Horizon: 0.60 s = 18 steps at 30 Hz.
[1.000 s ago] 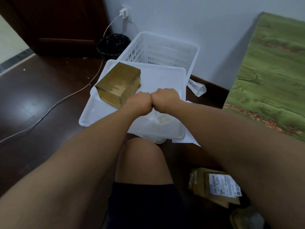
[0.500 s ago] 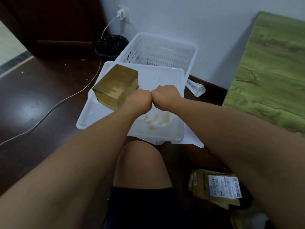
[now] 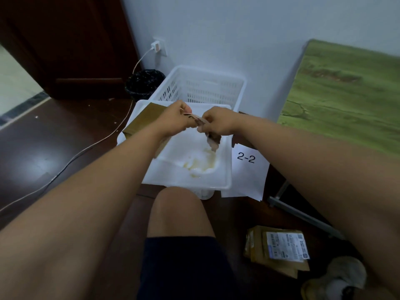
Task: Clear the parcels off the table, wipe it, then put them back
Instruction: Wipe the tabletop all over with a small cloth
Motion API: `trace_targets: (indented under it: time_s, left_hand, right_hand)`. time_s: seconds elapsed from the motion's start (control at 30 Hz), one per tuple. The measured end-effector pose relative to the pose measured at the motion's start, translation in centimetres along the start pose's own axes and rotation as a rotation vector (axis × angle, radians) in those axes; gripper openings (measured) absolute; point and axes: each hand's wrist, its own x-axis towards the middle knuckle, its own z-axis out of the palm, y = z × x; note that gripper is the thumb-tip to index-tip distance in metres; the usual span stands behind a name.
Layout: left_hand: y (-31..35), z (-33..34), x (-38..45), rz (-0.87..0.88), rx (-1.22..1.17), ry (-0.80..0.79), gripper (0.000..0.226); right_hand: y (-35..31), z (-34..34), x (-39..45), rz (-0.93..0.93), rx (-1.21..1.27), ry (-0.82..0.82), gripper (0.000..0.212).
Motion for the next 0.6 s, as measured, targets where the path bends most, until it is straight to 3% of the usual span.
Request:
trace_targets:
  time_s: [0.1, 0.23, 0.3, 0.4, 0.5, 0.6]
  left_hand:
    - [2.2, 0.4, -1.0, -0.025, -0.252, 0.061, 0.047]
    - [5.6, 2.5, -1.9, -0.056, -0.554, 0.015, 0.045]
    - [7.5, 3.6, -2.4, -0.032, -0.594, -0.039, 0.042]
    - [10.0, 5.5, -3.0, -0.017, -0.611, -0.011, 0.047]
    - [12.3, 7.9, -3.3, 0.006, -0.6, 0.016, 0.029]
    - [14.4, 10.1, -4.0, 0.023, -0.639, -0.083, 0.019]
  right_hand:
    - [0.2, -1.2, -1.8, 0.014, 0.221, 0.12, 0.015]
    - [0.2, -2.7, -5.5, 0.001, 0.452, 0.205, 0.038]
    - [0.6, -3.6, -7.5, 0.011, 0.557, 0.223, 0.038]
    - [1.8, -5.2, -10.4, 0.012, 0.626, 0.299, 0.021]
    - [3.5, -7.0, -13.2, 0.041, 0.709, 0.382, 0.021]
    - [4.7, -8.1, -15.8, 0.082, 0.723, 0.389, 0.019]
